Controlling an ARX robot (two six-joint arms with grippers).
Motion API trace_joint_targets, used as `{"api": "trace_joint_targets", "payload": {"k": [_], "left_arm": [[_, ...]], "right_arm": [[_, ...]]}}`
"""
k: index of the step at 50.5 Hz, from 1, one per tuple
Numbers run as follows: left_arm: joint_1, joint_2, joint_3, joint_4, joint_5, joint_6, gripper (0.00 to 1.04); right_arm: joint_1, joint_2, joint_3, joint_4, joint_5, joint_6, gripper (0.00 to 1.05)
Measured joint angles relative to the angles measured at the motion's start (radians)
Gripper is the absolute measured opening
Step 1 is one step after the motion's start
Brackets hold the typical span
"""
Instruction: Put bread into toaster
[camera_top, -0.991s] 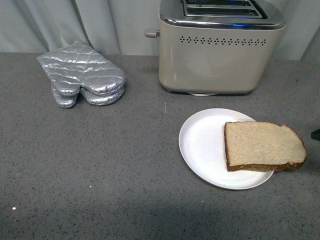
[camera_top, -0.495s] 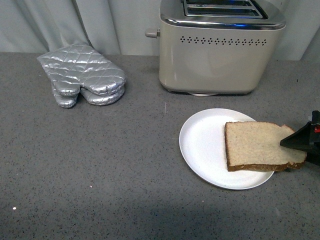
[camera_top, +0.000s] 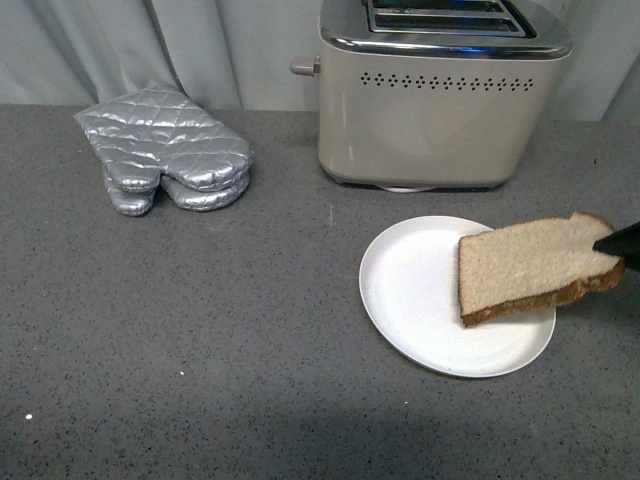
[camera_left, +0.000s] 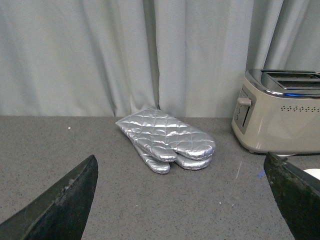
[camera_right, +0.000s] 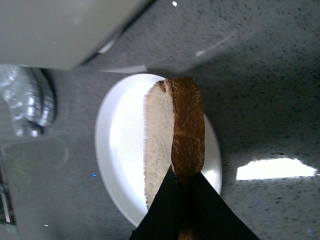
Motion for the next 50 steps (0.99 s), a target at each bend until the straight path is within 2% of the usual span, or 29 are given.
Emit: {"api": "trace_joint_targets", "payload": {"k": [10, 12, 18, 23, 26, 35, 39, 44, 50], "left_arm": [[0.0, 0.0, 0.0, 0.0, 0.0, 0.0, 0.98], [0.0, 0.0, 0.0, 0.0, 0.0, 0.0, 0.98], [0.0, 0.0, 0.0, 0.0, 0.0, 0.0, 0.98], [0.0, 0.0, 0.0, 0.0, 0.0, 0.0, 0.98], [0.0, 0.0, 0.0, 0.0, 0.0, 0.0, 0.98], [0.0, 0.0, 0.0, 0.0, 0.0, 0.0, 0.98], [0.0, 0.0, 0.0, 0.0, 0.0, 0.0, 0.98], [0.0, 0.0, 0.0, 0.0, 0.0, 0.0, 0.98], [0.0, 0.0, 0.0, 0.0, 0.0, 0.0, 0.98]], "right_arm": [[0.057, -0.225, -0.052, 0.069, 0.016, 0.265, 0.01], [0.083, -0.296, -0.053, 0.07, 0.07, 0.361, 0.01], [0.145, -0.411, -0.047, 0.061, 0.202, 0.513, 0.01], [0.228, -0.485, -0.003, 0.059, 0.372, 0.663, 0.01], [0.266, -0.489, 0.035, 0.057, 0.47, 0.713, 0.01], [0.325, -0.443, 0.131, 0.035, 0.678, 0.81, 0.01], [0.358, -0.386, 0.213, -0.016, 0.782, 0.854, 0.01], [0.396, -0.309, 0.304, -0.079, 0.855, 0.897, 0.01], [0.435, -0.239, 0.376, -0.119, 0.895, 0.934, 0.01]]}}
